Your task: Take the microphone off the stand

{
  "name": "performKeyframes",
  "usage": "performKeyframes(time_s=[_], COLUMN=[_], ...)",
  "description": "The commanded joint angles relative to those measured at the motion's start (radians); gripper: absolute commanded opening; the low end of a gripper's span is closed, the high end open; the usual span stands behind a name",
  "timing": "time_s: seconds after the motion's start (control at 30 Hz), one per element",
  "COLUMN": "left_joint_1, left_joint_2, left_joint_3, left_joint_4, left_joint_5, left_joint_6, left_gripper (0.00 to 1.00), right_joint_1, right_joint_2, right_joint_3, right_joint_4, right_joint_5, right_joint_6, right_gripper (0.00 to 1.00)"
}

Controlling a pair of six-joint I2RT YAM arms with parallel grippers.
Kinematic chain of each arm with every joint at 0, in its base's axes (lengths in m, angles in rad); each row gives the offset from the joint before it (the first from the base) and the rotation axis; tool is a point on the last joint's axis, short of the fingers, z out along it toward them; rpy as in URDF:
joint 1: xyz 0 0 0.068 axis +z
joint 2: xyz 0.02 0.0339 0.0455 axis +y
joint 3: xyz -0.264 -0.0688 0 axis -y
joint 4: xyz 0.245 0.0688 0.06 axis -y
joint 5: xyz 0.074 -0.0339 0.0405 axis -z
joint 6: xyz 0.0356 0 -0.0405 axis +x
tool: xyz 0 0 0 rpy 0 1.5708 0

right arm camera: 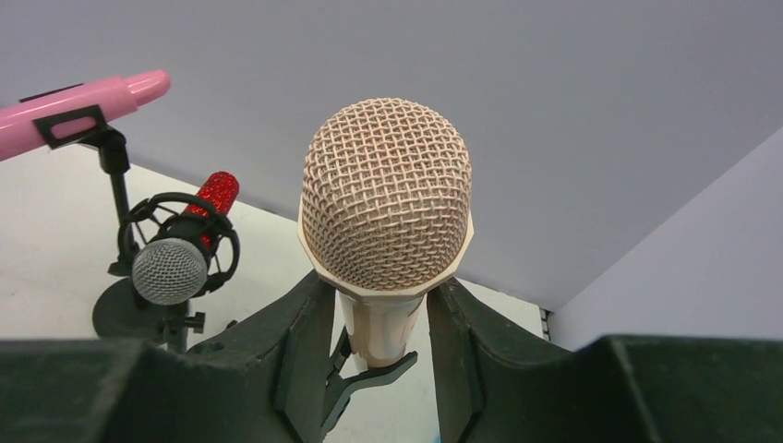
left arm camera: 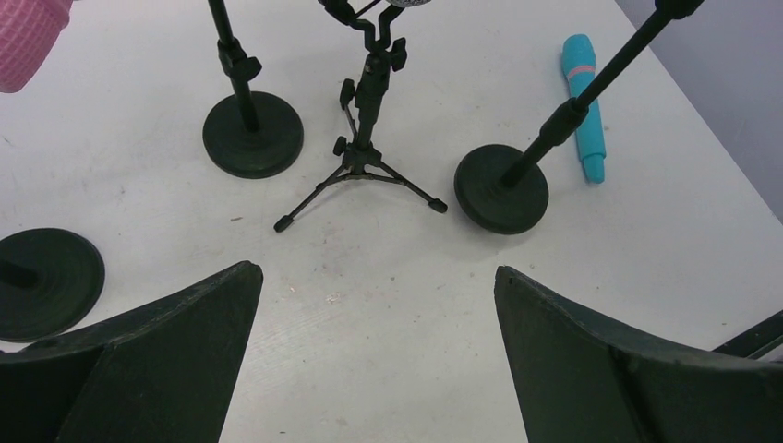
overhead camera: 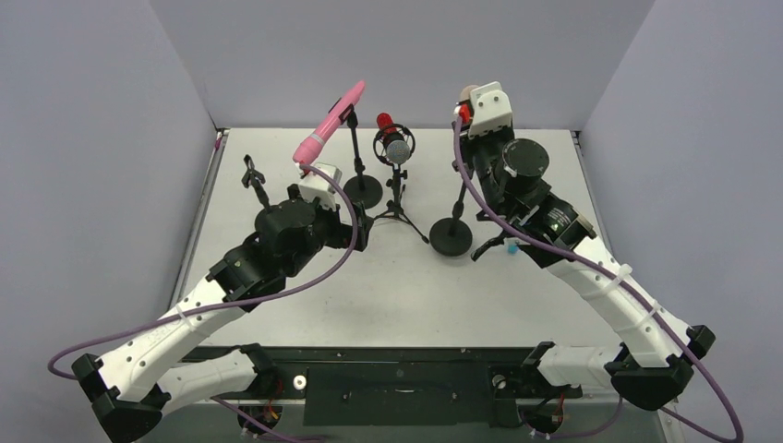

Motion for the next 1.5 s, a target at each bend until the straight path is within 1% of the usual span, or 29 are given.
performKeyframes(time_s=[0.0, 0.27, 0.5, 0.57, 0.67, 0.73, 0.77, 0.87, 0.9, 0.93, 0.97, 1.0, 1.03, 1.07, 1.13, 1.2, 1.27, 1.37, 1.47], left_joint_1=[-0.005, -0.005, -0.005, -0.005, -0.005, -0.005, -0.006, -0.005, -0.005, -0.005, -0.005, -0.005, -0.005, -0.005, -0.005, -0.005, -0.005, -0.005, -0.006], left_joint_2=[-0.028, -0.045, -0.057, -0.061, -0.070, -0.074, -0.075, -0.080, -0.081, -0.080, -0.079, -0.078, -0.077, -0.076, -0.072, -0.067, -0.061, -0.051, -0.050], left_joint_3=[-0.012, -0.051, -0.068, -0.075, -0.084, -0.090, -0.094, -0.108, -0.110, -0.114, -0.116, -0.117, -0.118, -0.118, -0.115, -0.114, -0.115, -0.124, -0.149], left_joint_4=[0.086, 0.126, 0.138, 0.137, 0.139, 0.141, 0.143, 0.159, 0.168, 0.172, 0.178, 0.182, 0.190, 0.194, 0.202, 0.212, 0.226, 0.266, 0.351], left_joint_5=[0.020, 0.028, 0.048, 0.052, 0.059, 0.065, 0.070, 0.083, 0.093, 0.101, 0.105, 0.114, 0.118, 0.123, 0.132, 0.145, 0.167, 0.207, 0.275], left_joint_6=[-0.007, -0.019, -0.018, -0.018, -0.018, -0.017, -0.017, -0.017, -0.017, -0.017, -0.016, -0.015, -0.012, -0.010, -0.006, -0.001, 0.002, 0.007, 0.020], left_gripper=[0.96, 0.96, 0.96, 0.96, 0.96, 0.96, 0.96, 0.96, 0.96, 0.96, 0.96, 0.96, 0.96, 0.96, 0.96, 0.96, 0.96, 0.96, 0.96], right_joint_1=[0.105, 0.320, 0.502, 0.536, 0.560, 0.573, 0.580, 0.584, 0.584, 0.584, 0.584, 0.583, 0.584, 0.584, 0.584, 0.584, 0.584, 0.584, 0.574], right_joint_2=[-0.057, -0.042, 0.021, 0.043, 0.075, 0.088, 0.091, 0.089, 0.087, 0.079, 0.076, 0.070, 0.064, 0.060, 0.048, 0.032, 0.012, -0.034, -0.082], right_joint_3=[0.000, -0.038, -0.105, -0.113, -0.105, -0.098, -0.095, -0.095, -0.095, -0.096, -0.095, -0.095, -0.092, -0.090, -0.089, -0.092, -0.095, -0.102, -0.118], right_joint_4=[0.042, 0.034, 0.158, 0.180, 0.149, 0.110, 0.090, 0.047, 0.040, 0.027, 0.020, -0.003, -0.013, -0.029, -0.053, -0.071, -0.099, -0.140, -0.170], right_joint_5=[0.139, 0.397, 0.607, 0.670, 0.723, 0.732, 0.738, 0.752, 0.750, 0.747, 0.739, 0.733, 0.720, 0.715, 0.694, 0.661, 0.611, 0.491, 0.347], right_joint_6=[0.000, 0.028, 0.016, 0.011, 0.057, 0.099, 0.118, 0.168, 0.176, 0.190, 0.199, 0.215, 0.221, 0.232, 0.245, 0.257, 0.268, 0.283, 0.294], right_gripper=[0.00, 0.00, 0.00, 0.00, 0.00, 0.05, 0.11, 0.21, 0.27, 0.36, 0.40, 0.47, 0.51, 0.58, 0.66, 0.72, 0.75, 0.78, 0.82])
